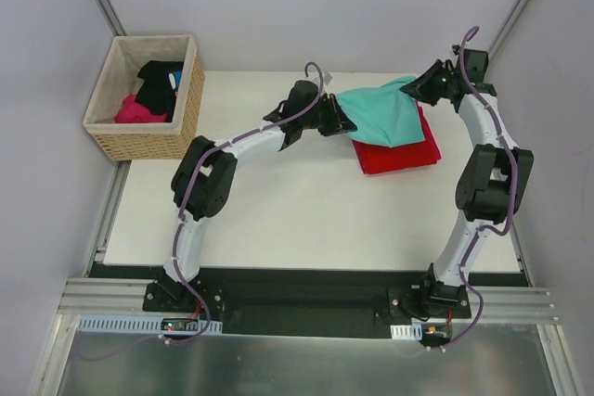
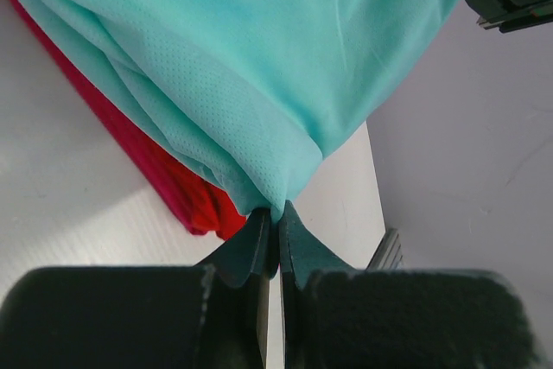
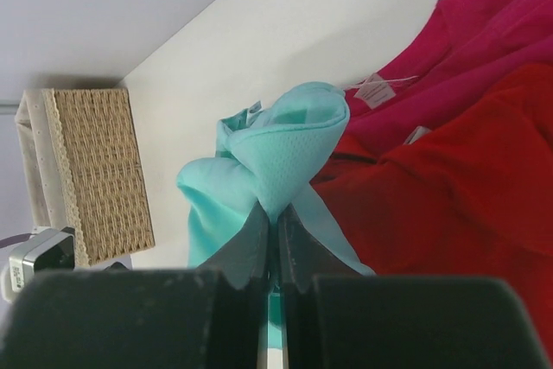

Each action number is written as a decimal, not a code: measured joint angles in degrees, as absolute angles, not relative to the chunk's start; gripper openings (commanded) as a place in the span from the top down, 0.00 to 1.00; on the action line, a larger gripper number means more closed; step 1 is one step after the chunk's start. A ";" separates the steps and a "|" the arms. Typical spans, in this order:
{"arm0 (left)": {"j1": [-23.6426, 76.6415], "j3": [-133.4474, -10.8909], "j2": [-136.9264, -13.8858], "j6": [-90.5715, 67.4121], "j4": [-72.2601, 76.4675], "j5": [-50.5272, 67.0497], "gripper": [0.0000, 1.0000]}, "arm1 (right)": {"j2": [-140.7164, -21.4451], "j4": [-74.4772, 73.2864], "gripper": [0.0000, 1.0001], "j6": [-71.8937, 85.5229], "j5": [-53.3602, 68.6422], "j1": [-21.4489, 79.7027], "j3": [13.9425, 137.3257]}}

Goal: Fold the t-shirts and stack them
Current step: Put the neatly folded tshirt into the corner of the board with both arms

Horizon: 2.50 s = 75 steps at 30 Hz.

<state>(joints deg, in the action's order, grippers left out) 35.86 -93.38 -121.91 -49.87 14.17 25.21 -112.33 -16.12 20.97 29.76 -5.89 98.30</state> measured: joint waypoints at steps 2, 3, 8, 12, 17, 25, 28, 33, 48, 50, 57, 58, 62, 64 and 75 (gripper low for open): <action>36.12 -95.88 -124.05 -50.15 14.00 25.43 1.00 | -112.95 -16.10 1.00 21.19 30.04 -6.96 98.91; 36.34 -97.17 -125.03 -50.24 13.76 25.52 1.00 | -113.19 -16.10 1.00 21.41 30.28 -7.57 99.33; 37.56 -102.52 -128.86 -50.68 13.19 25.54 1.00 | -113.99 -16.10 1.00 21.89 30.94 -9.80 101.30; 38.79 -104.14 -129.40 -51.24 12.78 25.52 1.00 | -114.30 -16.67 0.99 22.00 31.09 -10.76 102.13; 40.16 -105.89 -129.71 -51.79 12.69 25.54 1.00 | -114.56 -17.37 1.00 21.93 31.05 -11.07 102.59; 41.71 -106.45 -131.52 -51.92 12.51 25.54 1.00 | -114.56 -17.78 1.00 21.43 30.61 -11.42 101.27; 42.02 -106.39 -132.27 -51.99 12.43 25.58 1.00 | -114.85 -17.76 1.00 21.41 30.41 -11.66 99.88; 41.95 -105.38 -132.38 -52.03 12.53 25.65 1.00 | -115.94 -17.61 1.00 21.41 30.09 -12.03 98.54; 41.93 -100.27 -132.38 -52.34 14.63 26.24 1.00 | -116.49 -16.19 1.00 21.85 27.18 -15.35 95.44; 41.93 -99.83 -132.38 -52.64 15.14 26.46 1.00 | -117.03 -15.81 1.00 21.96 27.31 -15.35 95.44; 41.93 -99.57 -132.38 -53.12 15.64 26.61 1.00 | -120.62 -14.87 0.97 22.26 27.11 -14.20 95.57; 41.93 -99.57 -132.38 -53.15 15.64 26.61 1.00 | -121.03 -14.79 0.90 22.26 26.94 -13.87 95.57; 41.93 -99.50 -132.38 -53.17 15.77 26.72 1.00 | -121.95 -14.81 0.39 21.78 26.50 -12.53 96.60; 41.93 -99.39 -132.38 -53.17 15.97 26.94 1.00 | -122.02 -14.81 0.18 21.76 26.15 -12.08 97.27; 41.93 -95.24 -132.31 -53.01 17.78 27.00 0.58 | -115.55 -16.82 0.00 17.32 20.67 -9.61 97.80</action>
